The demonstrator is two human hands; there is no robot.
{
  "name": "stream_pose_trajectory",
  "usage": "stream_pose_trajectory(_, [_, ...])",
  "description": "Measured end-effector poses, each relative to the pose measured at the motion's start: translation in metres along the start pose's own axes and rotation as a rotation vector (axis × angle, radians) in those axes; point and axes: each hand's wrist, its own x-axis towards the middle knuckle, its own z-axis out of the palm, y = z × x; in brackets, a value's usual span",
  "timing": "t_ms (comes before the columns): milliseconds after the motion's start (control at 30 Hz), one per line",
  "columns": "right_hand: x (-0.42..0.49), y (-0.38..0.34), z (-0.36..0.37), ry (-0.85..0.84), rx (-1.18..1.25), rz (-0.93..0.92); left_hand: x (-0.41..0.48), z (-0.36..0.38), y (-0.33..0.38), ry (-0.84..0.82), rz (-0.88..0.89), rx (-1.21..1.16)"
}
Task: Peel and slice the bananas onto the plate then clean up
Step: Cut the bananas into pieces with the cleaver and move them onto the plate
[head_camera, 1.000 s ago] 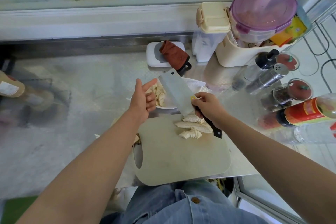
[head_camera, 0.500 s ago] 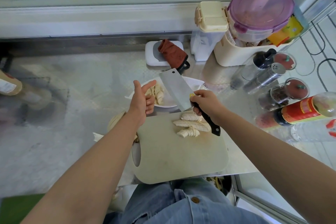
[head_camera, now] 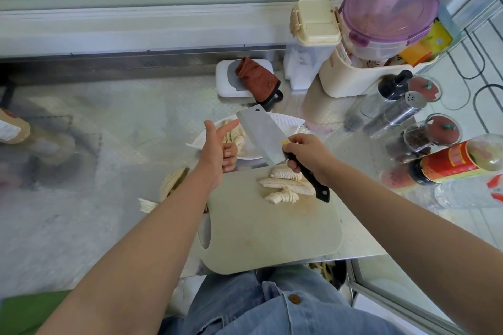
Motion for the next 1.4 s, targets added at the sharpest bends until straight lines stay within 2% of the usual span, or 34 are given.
stream_pose_trajectory(333, [-0.004, -0.002, 0.004, -0.114, 0.029, 0.009, 0.001, -0.001, 0.0, -0.017, 0.0, 0.017])
stream_pose_trajectory(533, [-0.004, 0.004, 0.0, -0.007, -0.21, -0.059, 0.0, -0.002, 0.001, 0.011, 0.005, 0.029])
stream_pose_trajectory(600, [-0.005, 0.005, -0.003, -0.008, -0.123, -0.022, 0.0, -0.001, 0.003, -0.003, 0.008, -0.059])
stream_pose_trajectory(700, [-0.011, 0.003, -0.002, -0.111, 0.016, 0.078, -0.001, -0.001, 0.004, -0.026, 0.035, -0.134])
stream_pose_trajectory(933, [-0.011, 0.0, 0.002, -0.335, 0.255, 0.361, -0.005, -0.006, 0.0, -0.068, 0.025, -0.033])
stream_pose_trajectory(1133, [-0.011, -0.006, 0.003, -0.366, 0.368, 0.462, -0.009, -0.011, -0.001, -0.071, 0.052, 0.0])
stream_pose_trajectory(1300, [-0.016, -0.007, 0.001, -0.315, 0.366, 0.433, -0.009, -0.02, -0.006, -0.05, 0.084, -0.004])
stream_pose_trajectory(1400, [-0.015, -0.001, 0.0, -0.202, 0.217, 0.223, -0.008, -0.025, -0.011, 0.082, 0.099, 0.072])
